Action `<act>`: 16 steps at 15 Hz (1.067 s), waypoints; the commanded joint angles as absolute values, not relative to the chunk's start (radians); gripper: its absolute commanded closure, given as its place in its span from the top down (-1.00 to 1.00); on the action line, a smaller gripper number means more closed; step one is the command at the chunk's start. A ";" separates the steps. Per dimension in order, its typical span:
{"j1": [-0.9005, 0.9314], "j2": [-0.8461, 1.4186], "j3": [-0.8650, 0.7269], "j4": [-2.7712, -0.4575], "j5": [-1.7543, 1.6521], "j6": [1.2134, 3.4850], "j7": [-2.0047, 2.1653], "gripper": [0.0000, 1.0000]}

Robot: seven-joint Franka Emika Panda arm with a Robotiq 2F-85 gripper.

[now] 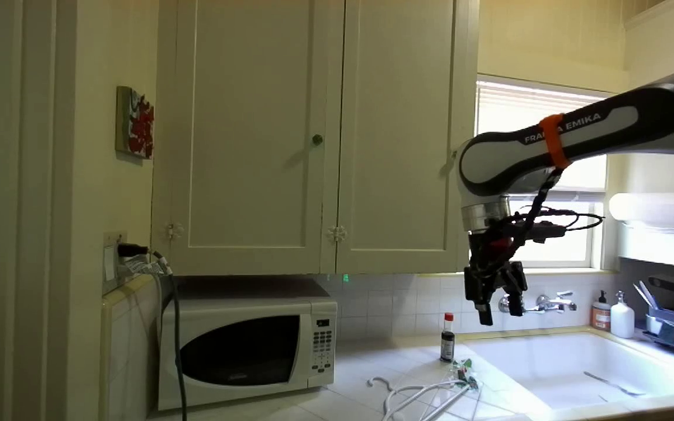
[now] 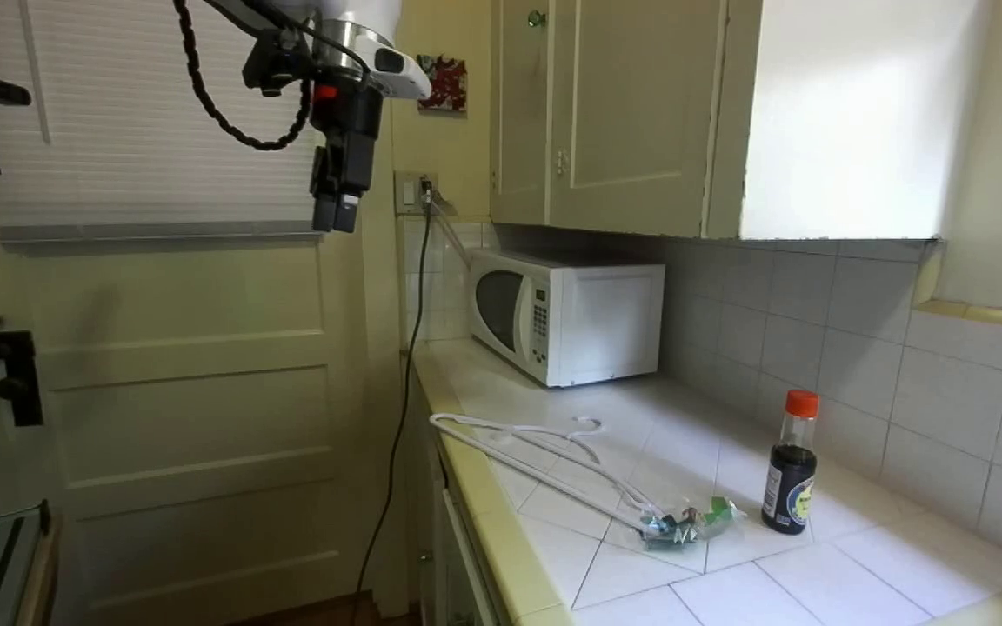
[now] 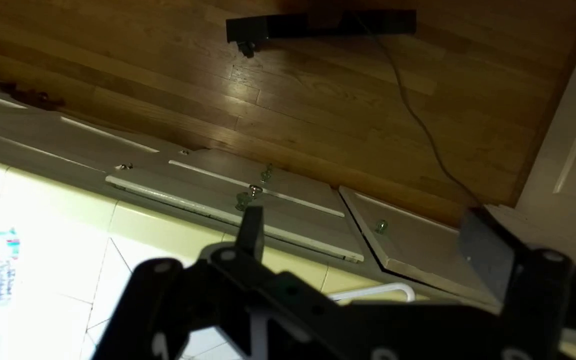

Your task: Hang the coat hanger on the cabinet's left door

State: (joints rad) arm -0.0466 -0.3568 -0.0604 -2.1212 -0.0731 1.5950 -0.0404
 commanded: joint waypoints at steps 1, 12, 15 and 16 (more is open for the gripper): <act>-0.067 -0.206 -0.096 -2.032 -0.064 1.655 -0.054 1.00; -0.094 0.110 -0.106 -1.856 -0.135 1.747 0.173 1.00; -0.087 0.056 -0.100 -1.929 -0.209 1.850 0.100 1.00; -0.090 0.045 -0.103 -1.960 -0.242 1.859 0.063 1.00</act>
State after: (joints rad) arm -0.0922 0.1121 -0.1038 -1.8508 -0.1597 1.7730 0.1523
